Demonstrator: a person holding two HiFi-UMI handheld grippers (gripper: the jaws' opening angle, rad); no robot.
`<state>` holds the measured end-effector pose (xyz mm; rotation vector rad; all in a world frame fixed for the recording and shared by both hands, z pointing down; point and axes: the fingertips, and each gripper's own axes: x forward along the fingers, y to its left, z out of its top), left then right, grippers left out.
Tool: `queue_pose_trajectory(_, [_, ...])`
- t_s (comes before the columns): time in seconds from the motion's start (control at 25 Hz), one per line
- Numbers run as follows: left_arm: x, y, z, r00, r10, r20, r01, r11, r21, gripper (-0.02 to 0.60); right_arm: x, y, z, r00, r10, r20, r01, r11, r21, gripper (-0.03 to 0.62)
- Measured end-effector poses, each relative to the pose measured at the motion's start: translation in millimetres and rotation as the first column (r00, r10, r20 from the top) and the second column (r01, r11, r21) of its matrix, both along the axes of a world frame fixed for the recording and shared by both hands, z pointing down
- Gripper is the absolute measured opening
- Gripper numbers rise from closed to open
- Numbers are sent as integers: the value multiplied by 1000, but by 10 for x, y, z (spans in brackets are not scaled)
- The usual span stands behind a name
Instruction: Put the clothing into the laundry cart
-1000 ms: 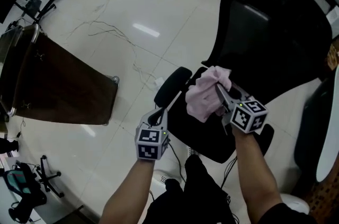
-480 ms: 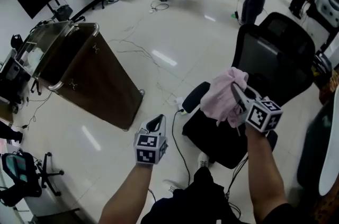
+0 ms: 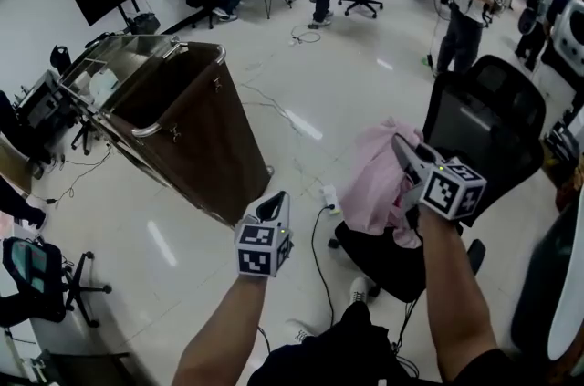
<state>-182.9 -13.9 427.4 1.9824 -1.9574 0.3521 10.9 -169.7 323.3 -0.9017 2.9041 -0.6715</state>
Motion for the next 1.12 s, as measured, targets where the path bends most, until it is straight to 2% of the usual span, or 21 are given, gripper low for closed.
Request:
queue_pose_trajectory(0.16, [-273, 187, -160, 999, -47, 9, 47, 999, 20, 0, -350, 213, -436, 993, -70, 92, 70, 998, 3, 67])
queue_pose_trajectory(0.4, [-750, 538, -579, 989, -141, 32, 138, 987, 81, 0, -906, 563, -1353, 971, -171, 164, 152, 981, 125, 67])
queue_pose_trajectory(0.72, [-1589, 1156, -1205, 956, -280, 84, 265, 951, 156, 0, -1782, 1055, -2061, 935, -296, 195, 252, 942, 222, 67])
queue_pose_trajectory(0.96, [-2113, 1490, -1534, 931, -347, 114, 321, 926, 198, 0, -2475, 1291, -2508, 891, -351, 287, 294, 929, 223, 67])
queue_pose_trajectory(1.12, [-2445, 1579, -1701, 913, -392, 116, 361, 906, 221, 0, -2880, 1319, -2766, 868, -387, 311, 320, 915, 245, 67])
